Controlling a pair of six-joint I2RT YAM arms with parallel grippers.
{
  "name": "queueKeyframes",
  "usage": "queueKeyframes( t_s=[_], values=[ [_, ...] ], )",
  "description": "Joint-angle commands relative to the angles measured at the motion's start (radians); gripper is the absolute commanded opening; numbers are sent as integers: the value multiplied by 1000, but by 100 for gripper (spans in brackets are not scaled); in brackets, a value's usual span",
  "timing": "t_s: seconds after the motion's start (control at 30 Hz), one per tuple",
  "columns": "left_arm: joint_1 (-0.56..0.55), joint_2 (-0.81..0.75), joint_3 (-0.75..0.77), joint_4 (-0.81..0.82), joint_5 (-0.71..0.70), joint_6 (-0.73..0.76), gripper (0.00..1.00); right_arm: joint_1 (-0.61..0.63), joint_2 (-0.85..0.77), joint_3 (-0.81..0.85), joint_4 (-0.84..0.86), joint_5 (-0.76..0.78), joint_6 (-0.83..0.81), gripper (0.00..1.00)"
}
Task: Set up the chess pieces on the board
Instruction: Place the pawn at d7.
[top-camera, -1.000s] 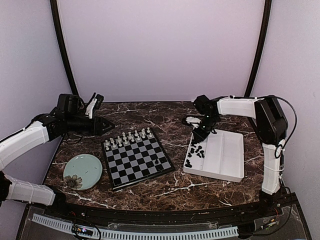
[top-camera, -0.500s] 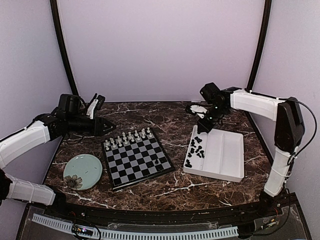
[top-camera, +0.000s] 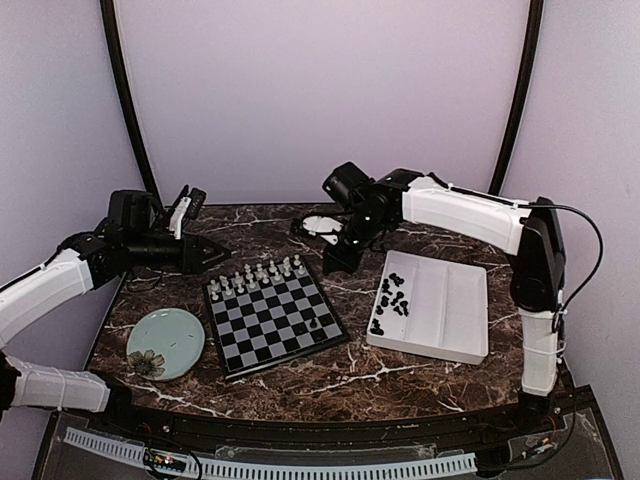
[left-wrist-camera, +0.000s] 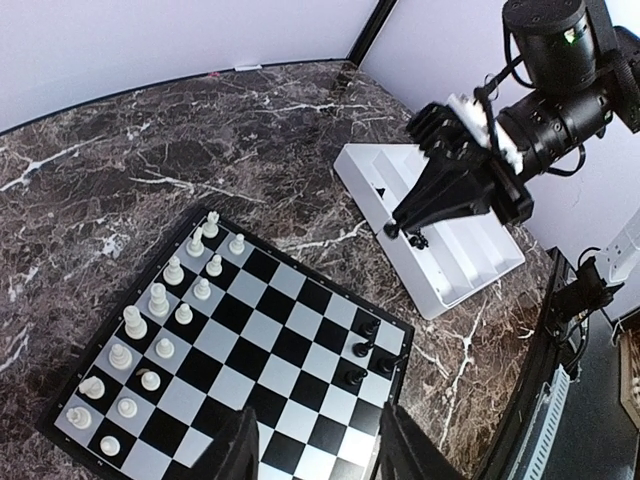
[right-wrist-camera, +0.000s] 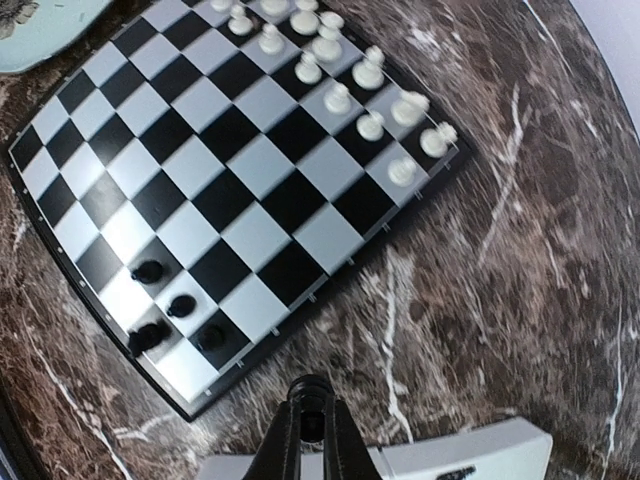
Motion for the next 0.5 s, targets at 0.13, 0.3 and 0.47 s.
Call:
queueKeyframes(
  t_s=[0.13, 0.3, 0.47],
  values=[
    [2, -103, -30, 52, -16, 23, 43, 148, 167, 166, -51, -45, -10, 8],
    [2, -133, -32, 51, -72, 21, 43, 204, 244, 208, -64, -61, -10, 8],
    [3, -171, -47, 75, -89, 22, 43, 231, 308, 256, -75, -73, -2, 8]
  ],
)
